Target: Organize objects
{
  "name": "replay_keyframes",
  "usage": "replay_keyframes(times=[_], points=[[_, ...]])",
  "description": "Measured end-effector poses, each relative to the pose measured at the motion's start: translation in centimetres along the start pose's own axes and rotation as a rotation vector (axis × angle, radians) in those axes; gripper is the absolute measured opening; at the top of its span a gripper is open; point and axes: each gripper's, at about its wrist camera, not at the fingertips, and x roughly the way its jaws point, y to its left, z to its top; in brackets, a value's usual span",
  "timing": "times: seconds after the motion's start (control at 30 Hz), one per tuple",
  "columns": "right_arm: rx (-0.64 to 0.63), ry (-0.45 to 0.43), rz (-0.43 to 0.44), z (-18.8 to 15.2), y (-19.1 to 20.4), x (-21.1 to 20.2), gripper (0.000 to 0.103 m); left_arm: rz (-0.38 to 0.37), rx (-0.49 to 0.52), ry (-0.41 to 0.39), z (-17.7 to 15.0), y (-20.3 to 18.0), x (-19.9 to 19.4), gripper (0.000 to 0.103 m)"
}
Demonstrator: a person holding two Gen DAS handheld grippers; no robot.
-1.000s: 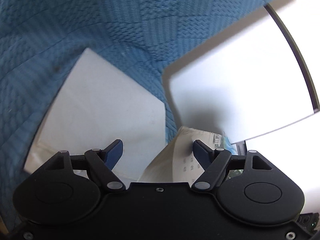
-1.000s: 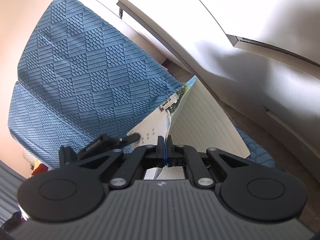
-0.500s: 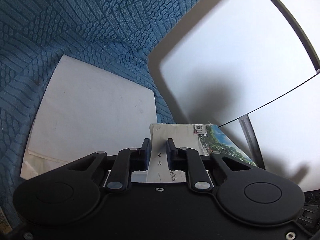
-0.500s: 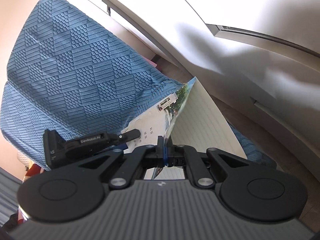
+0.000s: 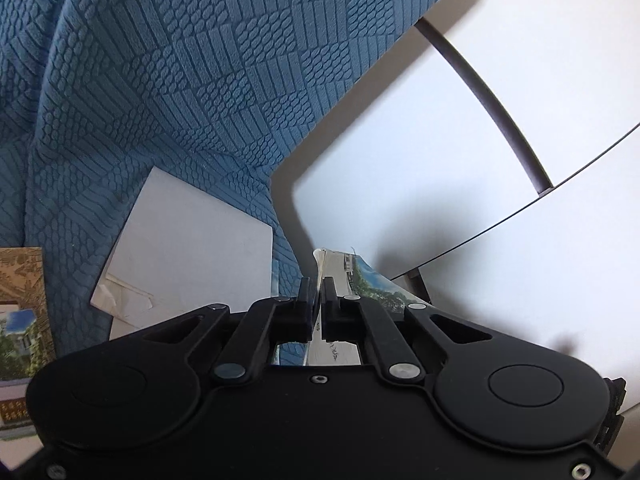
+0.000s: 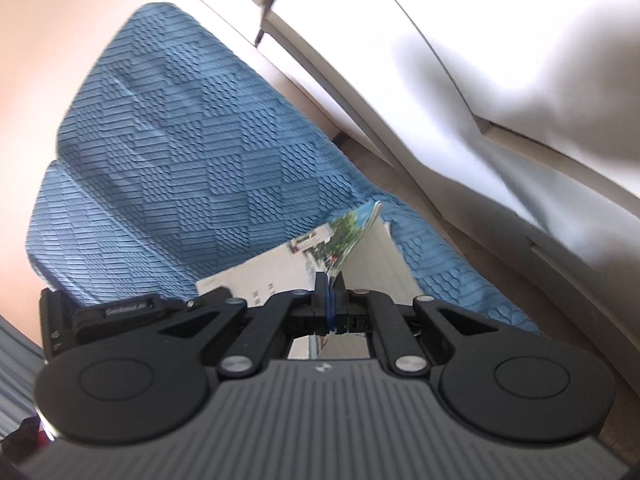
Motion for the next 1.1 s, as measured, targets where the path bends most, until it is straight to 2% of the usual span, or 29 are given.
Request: replay_keyframes(times=[0.47, 0.67, 0.8, 0.87, 1.0, 1.1], points=[[-0.103, 0.014, 0.098, 0.2, 7.4, -1.0, 0.003, 0.020, -0.111, -0.120, -1.4, 0.4, -11.4, 0.001], [-0.167, 0.073, 0.150, -0.2, 10.7, 0.4, 0.003, 0.049, -0.184, -0.192, -2.5, 2.3, -15.6, 0.001], [-0.232, 0.139, 0.182, -1.1, 13.4, 2.4, 0.003, 0.113, -0.209, -0.239, -3.8, 4.0, -18.3, 0.001], [-0.270, 0.169, 0.201, -1.7, 14.9, 3.5, 0.003, 0.182, -0.207, -0.244, -4.9, 4.8, -19.3, 0.001], [-0.377, 0.210, 0.215, -3.6, 18.4, 6.0, 0.003, 0.274, -0.230, -0.231, -8.0, 7.1, -20.4, 0.001], [-0.451, 0.250, 0.204, -5.5, 20.7, 8.1, 0.003, 0.316, -0.247, -0.194, -10.1, 9.1, -20.9, 0.001]])
